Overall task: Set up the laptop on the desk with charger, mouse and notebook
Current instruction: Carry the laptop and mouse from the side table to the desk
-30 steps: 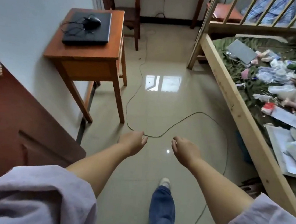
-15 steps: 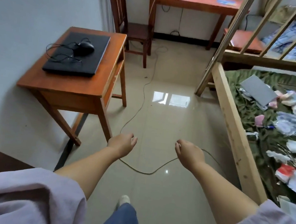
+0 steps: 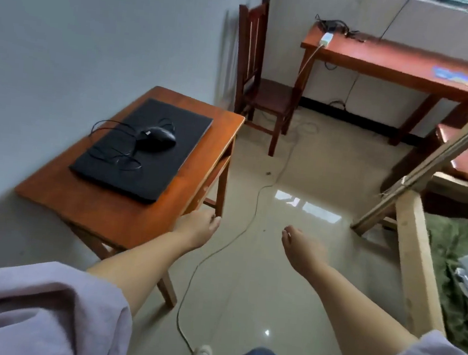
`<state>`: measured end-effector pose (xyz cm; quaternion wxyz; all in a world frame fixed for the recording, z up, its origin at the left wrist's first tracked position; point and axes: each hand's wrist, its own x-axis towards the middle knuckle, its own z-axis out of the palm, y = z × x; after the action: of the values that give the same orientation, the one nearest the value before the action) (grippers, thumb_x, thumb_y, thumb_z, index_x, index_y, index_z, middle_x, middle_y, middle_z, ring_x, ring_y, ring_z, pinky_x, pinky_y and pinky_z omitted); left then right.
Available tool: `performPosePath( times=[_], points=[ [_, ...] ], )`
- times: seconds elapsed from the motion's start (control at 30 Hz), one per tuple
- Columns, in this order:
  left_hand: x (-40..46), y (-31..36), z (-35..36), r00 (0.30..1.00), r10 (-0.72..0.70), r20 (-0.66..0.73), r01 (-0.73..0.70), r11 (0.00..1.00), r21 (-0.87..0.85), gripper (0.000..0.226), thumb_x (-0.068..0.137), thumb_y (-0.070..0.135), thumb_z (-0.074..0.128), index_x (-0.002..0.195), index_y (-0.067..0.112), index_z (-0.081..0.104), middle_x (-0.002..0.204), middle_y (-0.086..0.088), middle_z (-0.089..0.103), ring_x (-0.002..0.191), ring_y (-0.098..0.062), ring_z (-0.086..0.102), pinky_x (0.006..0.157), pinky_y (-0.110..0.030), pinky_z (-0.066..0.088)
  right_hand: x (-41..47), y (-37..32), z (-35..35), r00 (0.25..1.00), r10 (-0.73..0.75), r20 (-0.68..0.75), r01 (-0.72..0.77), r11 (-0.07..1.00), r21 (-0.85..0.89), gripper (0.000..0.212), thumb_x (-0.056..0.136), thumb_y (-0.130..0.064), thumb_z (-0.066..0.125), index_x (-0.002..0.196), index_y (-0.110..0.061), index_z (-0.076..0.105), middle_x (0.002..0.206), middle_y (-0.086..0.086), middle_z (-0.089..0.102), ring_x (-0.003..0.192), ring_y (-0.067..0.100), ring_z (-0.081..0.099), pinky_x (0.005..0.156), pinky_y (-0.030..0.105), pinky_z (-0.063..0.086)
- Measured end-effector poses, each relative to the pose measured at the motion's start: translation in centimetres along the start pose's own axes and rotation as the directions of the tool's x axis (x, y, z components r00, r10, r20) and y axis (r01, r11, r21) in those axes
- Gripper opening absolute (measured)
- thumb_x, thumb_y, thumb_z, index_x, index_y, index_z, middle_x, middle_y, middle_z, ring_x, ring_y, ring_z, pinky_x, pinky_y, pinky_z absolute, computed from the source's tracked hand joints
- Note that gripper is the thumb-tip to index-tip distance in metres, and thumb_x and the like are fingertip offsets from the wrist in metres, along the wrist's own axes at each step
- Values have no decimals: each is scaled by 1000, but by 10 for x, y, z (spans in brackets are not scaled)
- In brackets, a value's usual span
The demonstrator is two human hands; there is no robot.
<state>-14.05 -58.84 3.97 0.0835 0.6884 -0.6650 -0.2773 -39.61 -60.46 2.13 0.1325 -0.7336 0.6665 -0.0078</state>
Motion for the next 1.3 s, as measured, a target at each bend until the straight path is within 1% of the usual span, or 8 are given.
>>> performPosePath(
  times=[0.27,0.5,0.67,0.77,0.87,1.0,1.1,1.3],
  points=[
    [80,-46,-44,896,-385,-223,376,923,-81,42,98,39,31,68,15,47,71,-1,54,70,-26,56,60,-32,40,198,-49,-25,930,-357,82,364,928,-80,33,98,-33,27,96,-16,55,83,1,61,67,23,52,50,26,33],
    [85,-77,-54,598,-733,-324,680,678,-278,47,99,35,32,63,9,46,60,-4,53,65,-28,55,57,-31,37,318,-135,-40,750,-635,184,654,754,-62,33,98,-32,27,81,-13,47,78,5,58,73,28,57,57,32,39],
    [83,-111,-62,347,-875,-337,781,468,-414,48,99,36,31,79,3,62,80,-12,67,75,-32,62,61,-34,45,380,-194,-39,632,-747,205,771,632,-76,32,98,-30,25,79,-15,46,72,3,54,64,26,54,46,29,31],
    [91,-138,-71,247,-906,-345,796,393,-461,47,99,33,31,70,5,55,74,-10,62,75,-34,61,59,-34,42,414,-229,-32,592,-778,212,804,590,-78,32,98,-28,26,79,-14,47,74,4,56,64,27,54,48,30,36],
    [105,-162,-83,157,-917,-366,809,332,-485,43,99,30,31,61,13,42,76,-11,57,77,-34,59,57,-33,36,443,-263,-22,596,-778,200,803,587,-107,32,97,-27,27,83,-14,52,85,7,57,74,28,56,57,34,44],
    [114,-182,-93,-14,-929,-370,789,217,-574,26,96,30,42,96,7,54,105,-14,53,99,-34,53,71,-42,46,475,-299,-11,603,-762,237,796,592,-124,32,97,-28,28,114,-12,51,115,11,52,106,30,50,75,39,44],
    [117,-194,-97,-171,-967,-191,715,12,-699,37,96,32,43,118,3,49,123,-20,50,115,-39,49,89,-48,44,487,-319,0,656,-688,309,729,684,-24,35,97,-30,30,123,-10,43,122,15,49,108,36,51,77,41,44],
    [137,-198,-100,-278,-961,-13,681,-187,-708,49,98,37,32,128,0,42,128,-23,52,114,-41,51,88,-48,46,496,-339,20,769,-548,330,570,821,33,44,98,-35,25,119,-3,47,124,19,51,106,38,51,78,40,39]
  ],
)
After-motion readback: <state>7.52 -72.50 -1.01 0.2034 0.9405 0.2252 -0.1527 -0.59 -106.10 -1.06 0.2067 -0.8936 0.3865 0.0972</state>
